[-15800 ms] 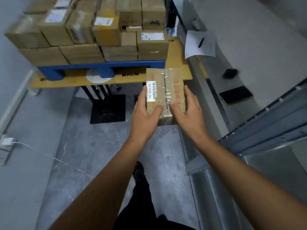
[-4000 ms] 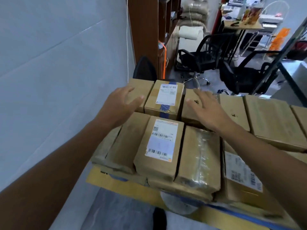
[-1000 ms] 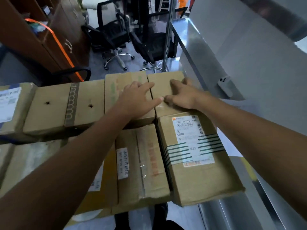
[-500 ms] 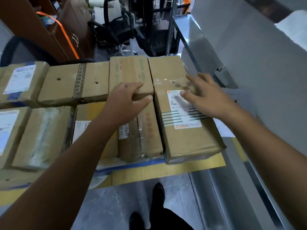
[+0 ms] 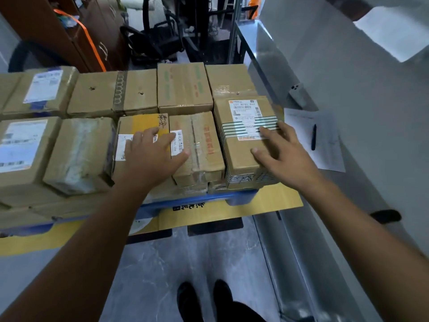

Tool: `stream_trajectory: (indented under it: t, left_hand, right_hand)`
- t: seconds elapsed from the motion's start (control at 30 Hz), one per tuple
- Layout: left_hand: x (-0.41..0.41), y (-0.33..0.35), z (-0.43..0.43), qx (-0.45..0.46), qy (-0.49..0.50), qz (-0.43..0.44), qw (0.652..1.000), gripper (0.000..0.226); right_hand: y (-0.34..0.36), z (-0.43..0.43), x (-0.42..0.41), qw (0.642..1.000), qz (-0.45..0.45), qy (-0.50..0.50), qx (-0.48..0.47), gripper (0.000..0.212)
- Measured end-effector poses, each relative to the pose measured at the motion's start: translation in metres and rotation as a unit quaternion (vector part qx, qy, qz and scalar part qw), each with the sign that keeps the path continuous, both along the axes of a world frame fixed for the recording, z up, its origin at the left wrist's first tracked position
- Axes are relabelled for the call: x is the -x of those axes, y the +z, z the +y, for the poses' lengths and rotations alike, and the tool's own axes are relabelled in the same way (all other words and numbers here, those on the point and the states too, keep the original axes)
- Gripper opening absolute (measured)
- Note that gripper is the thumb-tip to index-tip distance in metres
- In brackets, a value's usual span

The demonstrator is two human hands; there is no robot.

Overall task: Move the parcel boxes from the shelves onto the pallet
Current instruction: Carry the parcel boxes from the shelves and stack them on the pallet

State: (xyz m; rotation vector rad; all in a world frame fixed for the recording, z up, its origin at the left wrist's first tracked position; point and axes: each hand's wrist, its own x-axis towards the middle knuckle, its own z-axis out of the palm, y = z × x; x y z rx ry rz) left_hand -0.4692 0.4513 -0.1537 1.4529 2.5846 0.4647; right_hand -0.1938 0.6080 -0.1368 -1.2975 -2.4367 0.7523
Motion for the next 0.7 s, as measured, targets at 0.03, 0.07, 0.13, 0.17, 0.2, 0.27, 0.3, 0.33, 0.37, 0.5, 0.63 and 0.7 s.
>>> stream_trajectory:
  t: [0.03,0.07,0.13,0.17,0.2,0.27,0.3,0.33,0.37,0.5,0.63,0.7]
  left_hand:
    - [-0.001,-0.001,0.001,0.004,0.000,0.011,1.000,0.072]
    - [-0.003,-0.001,0.001,0.008,0.002,0.017,1.000,0.074]
    - [-0.006,0.001,0.001,0.012,0.012,0.019,1.000,0.081]
    - [-0.007,0.002,0.000,0.015,0.017,0.018,1.000,0.084]
    - [-0.008,0.002,0.000,0.019,0.020,0.019,0.999,0.085]
    - [-0.009,0.003,-0.001,0.030,0.020,0.026,0.999,0.084]
    - [-0.009,0.004,-0.001,0.033,0.018,0.025,0.999,0.083]
    - [-0.008,0.006,-0.001,0.031,0.016,0.019,0.999,0.080]
    - [-0.008,0.009,-0.002,0.022,0.017,0.006,1.000,0.077]
    - [-0.001,0.021,-0.023,-0.021,0.052,0.004,0.998,0.080]
    - [0.020,0.031,-0.070,-0.026,0.090,0.029,0.995,0.089]
    - [0.041,0.036,-0.100,-0.018,0.120,0.046,0.992,0.088]
  right_hand:
    - [0.000,0.001,0.003,1.000,-0.001,0.004,-0.005,0.062]
    - [-0.001,0.002,0.005,1.000,-0.004,0.007,-0.007,0.063]
    - [-0.002,0.004,0.007,1.000,-0.007,0.012,-0.013,0.063]
    - [-0.004,0.005,0.008,1.000,-0.005,0.015,-0.019,0.063]
    - [-0.005,0.006,0.008,1.000,-0.005,0.017,-0.025,0.064]
    - [-0.005,0.007,0.009,1.000,-0.009,0.020,-0.021,0.064]
    - [-0.004,0.007,0.010,1.000,-0.014,0.022,-0.014,0.065]
    - [-0.002,0.006,0.010,0.999,-0.023,0.023,-0.012,0.065]
    - [0.001,0.006,0.012,0.999,-0.034,0.022,-0.023,0.066]
    - [0.021,-0.006,0.043,0.994,-0.007,0.051,-0.098,0.066]
    - [0.037,-0.046,0.110,0.979,0.020,0.172,-0.104,0.065]
    - [0.038,-0.072,0.146,0.970,0.013,0.221,-0.100,0.065]
